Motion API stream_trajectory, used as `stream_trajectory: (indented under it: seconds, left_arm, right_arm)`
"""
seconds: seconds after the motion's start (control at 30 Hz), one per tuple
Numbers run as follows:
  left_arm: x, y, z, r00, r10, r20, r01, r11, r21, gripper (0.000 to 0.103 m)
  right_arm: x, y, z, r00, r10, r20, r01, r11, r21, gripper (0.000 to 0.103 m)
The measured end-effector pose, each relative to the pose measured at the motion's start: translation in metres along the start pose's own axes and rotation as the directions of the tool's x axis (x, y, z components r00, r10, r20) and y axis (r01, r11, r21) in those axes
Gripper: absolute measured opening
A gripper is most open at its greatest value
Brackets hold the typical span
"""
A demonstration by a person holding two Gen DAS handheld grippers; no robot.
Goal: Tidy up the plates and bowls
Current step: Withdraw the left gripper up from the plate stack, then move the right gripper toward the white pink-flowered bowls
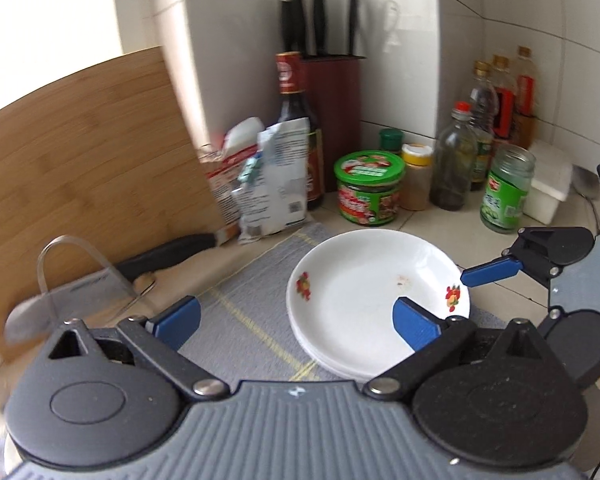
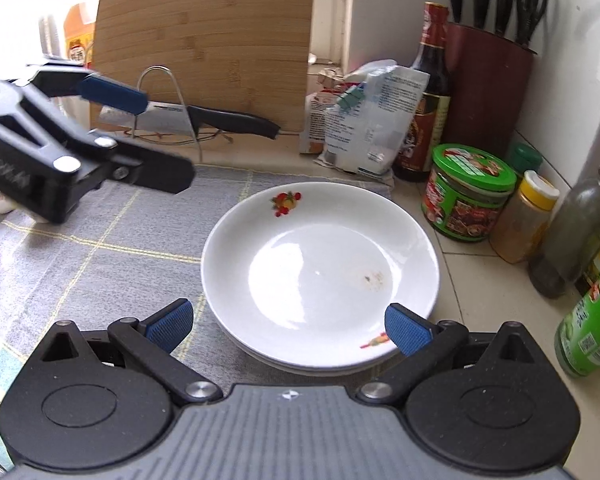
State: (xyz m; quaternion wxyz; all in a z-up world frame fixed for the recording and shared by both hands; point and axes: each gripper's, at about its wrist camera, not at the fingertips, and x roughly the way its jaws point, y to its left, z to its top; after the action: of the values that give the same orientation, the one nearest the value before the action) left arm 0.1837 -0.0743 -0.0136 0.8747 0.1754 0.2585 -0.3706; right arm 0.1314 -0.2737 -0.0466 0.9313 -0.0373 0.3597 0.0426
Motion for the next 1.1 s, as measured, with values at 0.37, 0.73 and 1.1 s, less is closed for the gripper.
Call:
stream_trajectory:
  seconds: [0.37, 0.73, 1.1]
  left_arm:
    - [-0.048, 0.014, -0.073, 0.992, 0.126, -0.024, -0.128, 0.985, -0.113, 0.102]
    - [-0.111, 0.053, -0.135, 0.986, 0.168, -0.021, -0.169, 0.982, -0.085, 0.102]
    - [-0.173, 0.113, -0.196, 0.960, 0.278, -0.040, -0.280, 0.934, -0.222, 0.102]
  right_arm:
    - [0.014, 0.051, 0.005, 0.998, 0.054, -0.022, -0.055, 0.997, -0.057, 0.103]
    - [0.028, 0.137, 0.005, 0.994, 0.053, -0.096, -0.063, 0.992, -0.111, 0.103]
    - [0.053, 0.225, 0.009, 0.975, 0.163, -0.151, -0.191, 0.961, -0.200, 0.103]
